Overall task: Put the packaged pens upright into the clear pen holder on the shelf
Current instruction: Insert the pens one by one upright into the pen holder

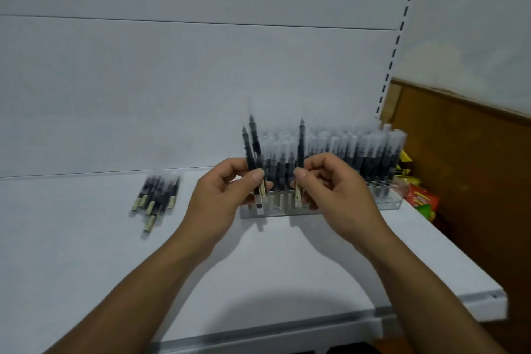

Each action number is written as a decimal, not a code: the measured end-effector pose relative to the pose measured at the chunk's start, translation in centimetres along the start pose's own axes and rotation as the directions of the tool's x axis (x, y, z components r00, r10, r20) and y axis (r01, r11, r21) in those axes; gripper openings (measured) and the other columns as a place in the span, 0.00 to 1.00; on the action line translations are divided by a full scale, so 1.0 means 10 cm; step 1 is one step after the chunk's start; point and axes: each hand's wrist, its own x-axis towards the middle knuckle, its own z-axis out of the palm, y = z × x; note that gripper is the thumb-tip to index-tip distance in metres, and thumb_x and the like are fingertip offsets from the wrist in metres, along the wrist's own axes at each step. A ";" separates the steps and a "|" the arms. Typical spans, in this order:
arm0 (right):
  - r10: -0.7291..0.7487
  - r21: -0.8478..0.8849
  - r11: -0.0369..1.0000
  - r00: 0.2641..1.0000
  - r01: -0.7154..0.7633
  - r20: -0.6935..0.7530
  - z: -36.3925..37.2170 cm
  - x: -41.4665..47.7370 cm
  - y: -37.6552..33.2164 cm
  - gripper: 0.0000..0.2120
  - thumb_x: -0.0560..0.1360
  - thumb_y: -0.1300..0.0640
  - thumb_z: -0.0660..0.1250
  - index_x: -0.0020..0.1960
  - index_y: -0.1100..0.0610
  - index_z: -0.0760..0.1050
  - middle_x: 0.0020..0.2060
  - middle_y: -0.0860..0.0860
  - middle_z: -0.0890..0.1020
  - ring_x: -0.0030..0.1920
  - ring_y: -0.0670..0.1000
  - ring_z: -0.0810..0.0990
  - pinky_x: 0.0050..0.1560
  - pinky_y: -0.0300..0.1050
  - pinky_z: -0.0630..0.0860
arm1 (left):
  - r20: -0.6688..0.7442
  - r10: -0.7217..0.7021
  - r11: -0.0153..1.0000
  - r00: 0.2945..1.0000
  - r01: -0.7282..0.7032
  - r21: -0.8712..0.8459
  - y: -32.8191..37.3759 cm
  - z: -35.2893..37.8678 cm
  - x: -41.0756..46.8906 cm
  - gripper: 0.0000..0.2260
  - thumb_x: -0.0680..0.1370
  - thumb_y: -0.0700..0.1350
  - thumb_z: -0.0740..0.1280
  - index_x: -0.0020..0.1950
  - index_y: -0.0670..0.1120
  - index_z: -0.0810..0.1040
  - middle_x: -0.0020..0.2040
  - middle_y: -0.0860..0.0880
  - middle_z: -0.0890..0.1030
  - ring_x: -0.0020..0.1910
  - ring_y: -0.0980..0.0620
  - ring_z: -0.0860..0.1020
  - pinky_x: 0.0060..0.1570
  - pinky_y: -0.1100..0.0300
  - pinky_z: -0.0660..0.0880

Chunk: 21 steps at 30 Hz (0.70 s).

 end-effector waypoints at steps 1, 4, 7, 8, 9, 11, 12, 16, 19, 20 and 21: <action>-0.002 -0.002 1.000 1.000 0.002 -0.024 -0.08 0.01 0.00 0.03 0.77 0.54 0.68 0.46 0.53 0.75 0.40 0.57 0.81 0.38 0.52 0.78 0.40 0.46 0.78 | 0.013 0.004 1.000 1.000 -0.003 -0.009 -0.01 0.07 0.02 0.06 0.76 0.42 0.68 0.52 0.43 0.79 0.46 0.45 0.84 0.47 0.50 0.84 0.50 0.54 0.81; -0.006 -0.008 1.000 0.996 0.006 -0.091 -0.26 0.07 0.05 0.03 0.76 0.54 0.69 0.46 0.53 0.76 0.41 0.57 0.81 0.41 0.57 0.80 0.41 0.49 0.79 | 0.037 -0.005 0.999 0.999 0.007 -0.034 -0.10 0.24 0.01 0.07 0.76 0.41 0.68 0.53 0.41 0.79 0.47 0.43 0.84 0.47 0.50 0.84 0.46 0.60 0.80; 0.003 -0.031 0.999 0.993 -0.007 -0.118 -0.33 0.12 0.12 0.03 0.76 0.55 0.70 0.45 0.53 0.77 0.39 0.54 0.81 0.43 0.56 0.82 0.43 0.47 0.80 | 0.025 -0.074 0.989 0.997 0.076 -0.130 -0.28 0.33 -0.08 0.06 0.76 0.36 0.67 0.52 0.37 0.78 0.43 0.42 0.83 0.42 0.50 0.83 0.40 0.63 0.78; 0.006 -0.044 0.999 0.993 -0.011 -0.119 -0.33 0.13 0.14 0.03 0.76 0.56 0.70 0.45 0.54 0.77 0.38 0.53 0.82 0.43 0.56 0.82 0.44 0.49 0.81 | 0.023 -0.097 0.982 0.995 0.099 -0.164 -0.33 0.34 -0.10 0.05 0.77 0.35 0.66 0.51 0.36 0.78 0.42 0.42 0.83 0.42 0.49 0.83 0.40 0.62 0.78; 0.009 -0.061 0.998 0.993 -0.016 -0.119 -0.33 0.15 0.17 0.03 0.76 0.56 0.71 0.45 0.54 0.77 0.38 0.54 0.82 0.43 0.56 0.83 0.45 0.52 0.81 | 0.027 -0.107 0.977 0.994 0.110 -0.184 -0.37 0.34 -0.10 0.05 0.77 0.34 0.66 0.51 0.36 0.78 0.42 0.42 0.82 0.41 0.48 0.82 0.40 0.61 0.79; 0.007 -0.095 0.995 0.993 -0.019 -0.121 -0.30 0.19 0.19 0.04 0.75 0.56 0.71 0.44 0.54 0.77 0.39 0.55 0.82 0.43 0.56 0.83 0.46 0.54 0.82 | 0.034 -0.105 0.975 0.994 0.109 -0.194 -0.40 0.33 -0.10 0.04 0.77 0.34 0.66 0.50 0.37 0.78 0.42 0.42 0.82 0.42 0.48 0.83 0.40 0.61 0.79; 0.001 -0.118 0.993 0.992 -0.015 -0.123 -0.29 0.22 0.20 0.04 0.75 0.56 0.71 0.44 0.54 0.77 0.39 0.54 0.82 0.43 0.56 0.83 0.46 0.53 0.82 | 0.032 -0.099 0.975 0.995 0.104 -0.197 -0.40 0.33 -0.10 0.04 0.77 0.34 0.66 0.50 0.37 0.78 0.42 0.42 0.82 0.42 0.48 0.83 0.39 0.62 0.79; -0.046 -0.233 0.972 0.992 0.017 -0.118 -0.23 0.31 0.22 0.05 0.75 0.53 0.72 0.43 0.50 0.76 0.37 0.48 0.81 0.42 0.52 0.82 0.48 0.50 0.81 | 0.035 -0.093 0.971 0.995 0.099 -0.219 -0.39 0.34 -0.10 0.04 0.76 0.33 0.65 0.49 0.38 0.78 0.42 0.41 0.82 0.42 0.48 0.82 0.39 0.63 0.78; -0.070 -0.310 0.950 0.992 0.034 -0.105 -0.19 0.36 0.24 0.04 0.75 0.53 0.71 0.44 0.49 0.76 0.37 0.43 0.79 0.39 0.46 0.79 0.45 0.44 0.80 | 0.031 -0.087 0.977 0.996 0.091 -0.193 -0.40 0.34 -0.10 0.04 0.76 0.33 0.66 0.49 0.38 0.78 0.42 0.42 0.82 0.42 0.49 0.83 0.39 0.64 0.78; -0.074 -0.338 0.940 0.992 0.036 -0.101 -0.18 0.37 0.24 0.04 0.76 0.52 0.71 0.45 0.49 0.76 0.36 0.43 0.79 0.38 0.44 0.78 0.44 0.42 0.78 | 0.029 -0.084 0.980 0.996 0.088 -0.179 -0.41 0.33 -0.10 0.04 0.76 0.34 0.66 0.50 0.38 0.79 0.42 0.42 0.82 0.42 0.49 0.83 0.39 0.64 0.78; -0.075 -0.361 0.932 0.992 0.036 -0.097 -0.18 0.38 0.24 0.04 0.76 0.52 0.71 0.45 0.49 0.76 0.36 0.42 0.79 0.37 0.43 0.77 0.43 0.41 0.77 | 0.030 -0.083 0.981 0.996 0.087 -0.172 -0.41 0.33 -0.10 0.04 0.76 0.34 0.66 0.50 0.39 0.79 0.43 0.42 0.82 0.43 0.49 0.83 0.40 0.64 0.78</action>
